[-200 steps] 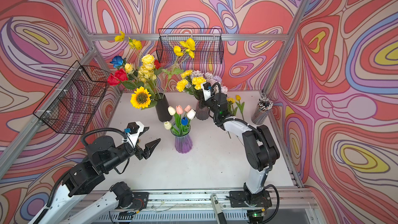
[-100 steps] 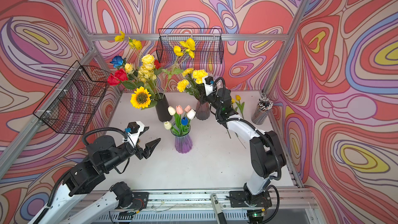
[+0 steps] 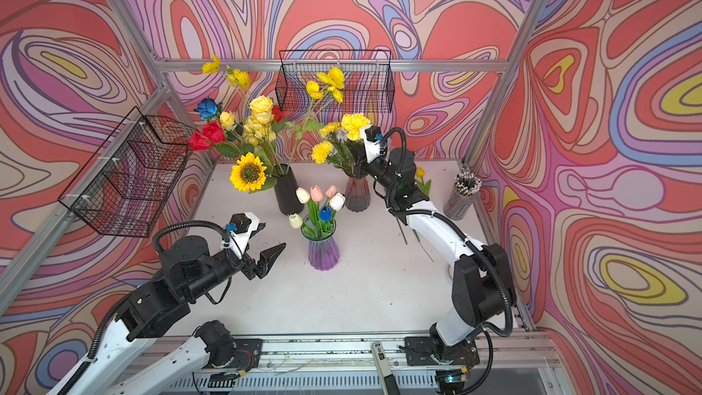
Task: Pick out yellow flowers from the vase
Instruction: Pick up the flower from the vase.
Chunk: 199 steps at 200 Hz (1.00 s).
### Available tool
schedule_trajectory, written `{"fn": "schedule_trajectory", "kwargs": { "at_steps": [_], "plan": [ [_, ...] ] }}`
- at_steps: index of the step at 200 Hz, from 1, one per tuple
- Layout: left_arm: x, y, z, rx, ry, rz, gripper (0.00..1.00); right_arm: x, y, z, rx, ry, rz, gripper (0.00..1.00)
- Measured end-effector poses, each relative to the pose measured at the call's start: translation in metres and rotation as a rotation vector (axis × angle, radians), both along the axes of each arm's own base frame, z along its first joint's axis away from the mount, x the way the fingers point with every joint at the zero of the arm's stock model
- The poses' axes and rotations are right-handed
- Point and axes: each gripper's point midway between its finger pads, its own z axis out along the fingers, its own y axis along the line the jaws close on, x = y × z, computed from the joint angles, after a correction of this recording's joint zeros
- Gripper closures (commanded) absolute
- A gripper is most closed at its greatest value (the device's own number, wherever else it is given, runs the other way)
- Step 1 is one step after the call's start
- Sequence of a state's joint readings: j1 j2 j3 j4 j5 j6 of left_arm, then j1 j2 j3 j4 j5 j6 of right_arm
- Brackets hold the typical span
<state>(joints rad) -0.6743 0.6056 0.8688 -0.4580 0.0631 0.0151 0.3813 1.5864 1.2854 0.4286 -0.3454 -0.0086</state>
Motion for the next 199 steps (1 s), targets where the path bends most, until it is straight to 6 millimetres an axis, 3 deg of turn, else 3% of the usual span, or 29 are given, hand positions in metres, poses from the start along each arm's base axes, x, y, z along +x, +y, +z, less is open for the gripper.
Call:
{"fn": "schedule_trajectory", "kwargs": {
  "at_steps": [92,133,176,199],
  "plan": [
    [-0.003,0.004,0.004,-0.013,-0.018,0.007,0.16,-0.044,-0.016,0.096,0.062,-0.093,0.015,1.00],
    [-0.004,0.006,0.001,-0.010,-0.017,0.012,0.16,-0.065,-0.032,0.135,0.087,-0.080,-0.026,1.00],
    [-0.003,0.006,0.000,-0.007,-0.015,0.015,0.16,-0.091,-0.050,0.168,0.087,-0.044,-0.068,1.00],
    [-0.003,0.006,-0.001,-0.006,-0.014,0.016,0.16,-0.099,-0.063,0.173,0.069,0.003,-0.123,1.00]
  ]
}}
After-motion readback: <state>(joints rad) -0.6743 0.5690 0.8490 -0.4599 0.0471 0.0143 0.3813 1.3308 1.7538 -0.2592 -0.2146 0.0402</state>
